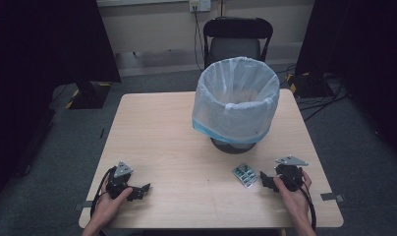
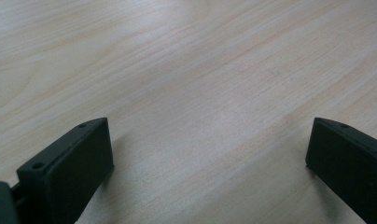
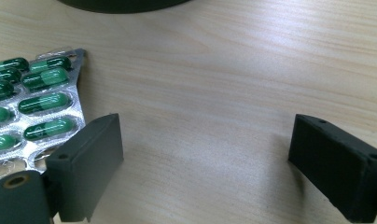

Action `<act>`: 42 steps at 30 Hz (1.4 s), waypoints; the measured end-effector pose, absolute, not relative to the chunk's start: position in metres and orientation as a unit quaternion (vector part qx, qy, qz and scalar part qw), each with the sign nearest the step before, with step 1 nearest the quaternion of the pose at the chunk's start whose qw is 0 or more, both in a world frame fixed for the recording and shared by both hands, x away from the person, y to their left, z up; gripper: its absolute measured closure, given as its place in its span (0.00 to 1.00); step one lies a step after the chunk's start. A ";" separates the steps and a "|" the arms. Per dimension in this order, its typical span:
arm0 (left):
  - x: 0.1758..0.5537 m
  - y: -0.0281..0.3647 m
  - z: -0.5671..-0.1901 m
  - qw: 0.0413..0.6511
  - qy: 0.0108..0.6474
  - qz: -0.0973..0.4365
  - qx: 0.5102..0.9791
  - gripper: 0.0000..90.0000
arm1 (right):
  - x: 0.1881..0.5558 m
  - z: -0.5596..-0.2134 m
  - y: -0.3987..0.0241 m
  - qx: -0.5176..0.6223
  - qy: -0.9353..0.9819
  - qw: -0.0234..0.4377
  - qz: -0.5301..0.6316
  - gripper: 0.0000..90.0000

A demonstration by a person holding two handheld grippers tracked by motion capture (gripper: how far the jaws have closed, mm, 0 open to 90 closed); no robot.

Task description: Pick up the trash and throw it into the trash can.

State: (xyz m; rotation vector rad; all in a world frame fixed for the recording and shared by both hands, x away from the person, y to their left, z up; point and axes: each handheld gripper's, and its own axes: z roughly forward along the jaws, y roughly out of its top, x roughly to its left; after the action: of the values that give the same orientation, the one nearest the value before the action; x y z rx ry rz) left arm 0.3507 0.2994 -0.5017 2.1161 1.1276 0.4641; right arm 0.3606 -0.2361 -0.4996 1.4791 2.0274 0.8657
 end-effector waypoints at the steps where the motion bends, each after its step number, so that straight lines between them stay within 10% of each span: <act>1: 0.351 0.299 -0.502 0.343 0.434 0.179 0.814 0.00 | 0.361 -0.500 -0.236 0.541 0.741 0.241 0.317 0.10; 42: 0.352 0.300 -0.501 0.341 0.429 0.180 0.817 0.00 | 0.362 -0.472 -0.173 0.428 0.805 0.168 0.374 0.18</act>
State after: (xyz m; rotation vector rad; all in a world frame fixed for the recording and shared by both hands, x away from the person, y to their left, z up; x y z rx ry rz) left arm 0.3516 0.3001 -0.5014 2.1257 1.1151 0.4689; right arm 0.3618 -0.1732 -0.4722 1.2190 2.2906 1.0646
